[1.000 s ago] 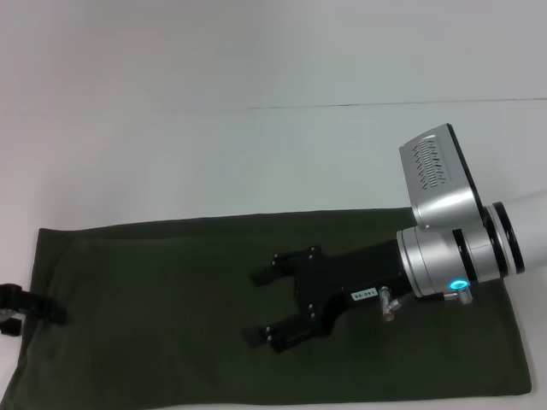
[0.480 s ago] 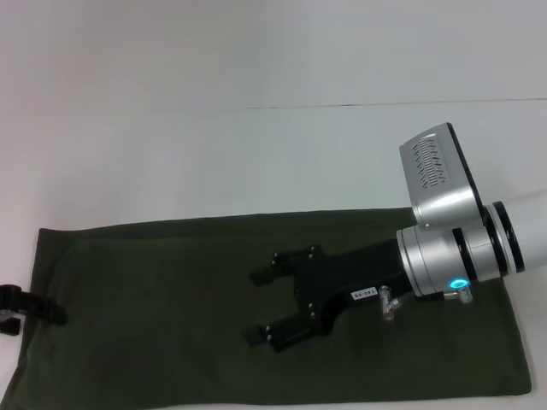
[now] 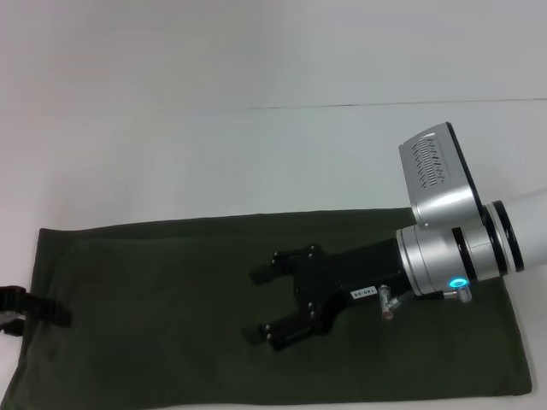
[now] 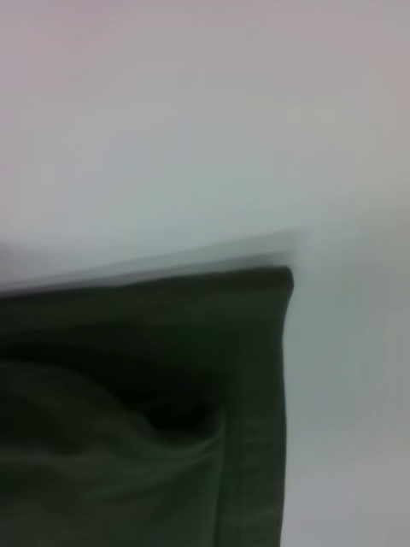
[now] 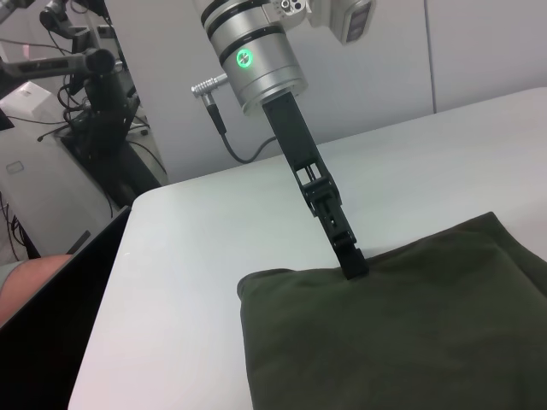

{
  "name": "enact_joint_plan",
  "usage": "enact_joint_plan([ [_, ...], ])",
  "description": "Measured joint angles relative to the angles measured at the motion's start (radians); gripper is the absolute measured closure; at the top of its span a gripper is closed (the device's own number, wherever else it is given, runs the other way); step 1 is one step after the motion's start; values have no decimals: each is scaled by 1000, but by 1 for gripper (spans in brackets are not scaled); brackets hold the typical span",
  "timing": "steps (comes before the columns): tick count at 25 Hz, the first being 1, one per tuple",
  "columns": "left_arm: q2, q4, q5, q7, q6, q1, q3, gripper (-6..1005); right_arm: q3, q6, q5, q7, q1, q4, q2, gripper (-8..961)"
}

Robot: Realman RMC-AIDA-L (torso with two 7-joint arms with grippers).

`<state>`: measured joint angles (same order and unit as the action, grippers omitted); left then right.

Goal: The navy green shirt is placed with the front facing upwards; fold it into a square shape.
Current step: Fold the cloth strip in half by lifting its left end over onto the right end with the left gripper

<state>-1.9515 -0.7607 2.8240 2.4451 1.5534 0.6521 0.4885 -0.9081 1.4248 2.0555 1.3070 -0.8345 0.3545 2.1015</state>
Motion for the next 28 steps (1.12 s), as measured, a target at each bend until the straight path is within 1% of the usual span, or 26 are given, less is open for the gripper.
enact_joint_plan([
  [8,-1,12,-10,-4,19,3,-3,125,0,0,0,0,0,2,0,8],
  [15,-2,16,-66,-9,53,4,-8,124,0,1,0,0,1,2,0,8],
  [22,-1,36,-67,-9,47,7,-2,124,0,6,0,0,3,1,0,9],
  [28,-1,24,-50,-2,30,3,-1,124,0,7,0,0,4,1,0,9],
])
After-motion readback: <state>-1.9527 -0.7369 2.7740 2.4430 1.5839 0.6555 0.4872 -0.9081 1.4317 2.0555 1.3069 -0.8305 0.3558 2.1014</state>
